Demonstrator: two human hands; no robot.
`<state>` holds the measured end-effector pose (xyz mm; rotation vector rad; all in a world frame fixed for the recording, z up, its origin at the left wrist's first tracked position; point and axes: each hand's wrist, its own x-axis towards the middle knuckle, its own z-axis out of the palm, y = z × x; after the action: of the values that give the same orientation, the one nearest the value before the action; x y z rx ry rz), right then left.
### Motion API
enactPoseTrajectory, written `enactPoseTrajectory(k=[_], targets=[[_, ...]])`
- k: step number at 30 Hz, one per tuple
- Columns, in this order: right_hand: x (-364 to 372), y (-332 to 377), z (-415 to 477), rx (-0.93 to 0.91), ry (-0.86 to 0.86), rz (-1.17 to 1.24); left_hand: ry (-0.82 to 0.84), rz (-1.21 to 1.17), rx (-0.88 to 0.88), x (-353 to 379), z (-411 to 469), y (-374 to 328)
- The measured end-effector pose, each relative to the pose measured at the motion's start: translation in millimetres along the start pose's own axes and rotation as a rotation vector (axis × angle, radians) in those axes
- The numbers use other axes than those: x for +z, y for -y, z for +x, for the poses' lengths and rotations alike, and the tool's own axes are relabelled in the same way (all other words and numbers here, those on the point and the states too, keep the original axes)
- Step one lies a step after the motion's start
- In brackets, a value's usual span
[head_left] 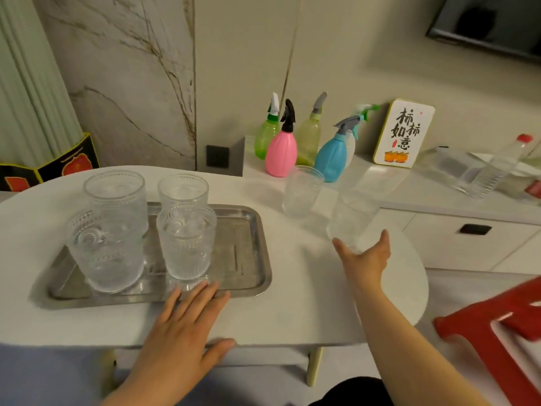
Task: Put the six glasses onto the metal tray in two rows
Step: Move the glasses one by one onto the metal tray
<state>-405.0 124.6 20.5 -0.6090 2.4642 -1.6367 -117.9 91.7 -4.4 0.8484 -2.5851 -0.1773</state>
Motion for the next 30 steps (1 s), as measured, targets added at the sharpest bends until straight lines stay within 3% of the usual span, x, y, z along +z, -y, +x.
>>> enactPoseTrajectory(k=[6, 12, 22, 30], targets=[[10.1, -2.2, 32.8, 0.040, 0.116, 0.247, -0.040, 0.034, 0.001, 9.1, 2.3, 4.6], [22.7, -0.5, 42.2, -0.116, 0.105, 0.239, -0.070, 0.052, 0.028, 12.2, 3.5, 8.4], [15.2, 5.7, 32.4, -0.084, 0.131, 0.220, -0.045, 0.026, 0.048, 0.3, -3.1, 16.1], [30.8, 47.1, -8.2, -0.166, 0.533, 0.309, -0.082, -0.017, -0.039, -16.9, -15.7, 26.3]])
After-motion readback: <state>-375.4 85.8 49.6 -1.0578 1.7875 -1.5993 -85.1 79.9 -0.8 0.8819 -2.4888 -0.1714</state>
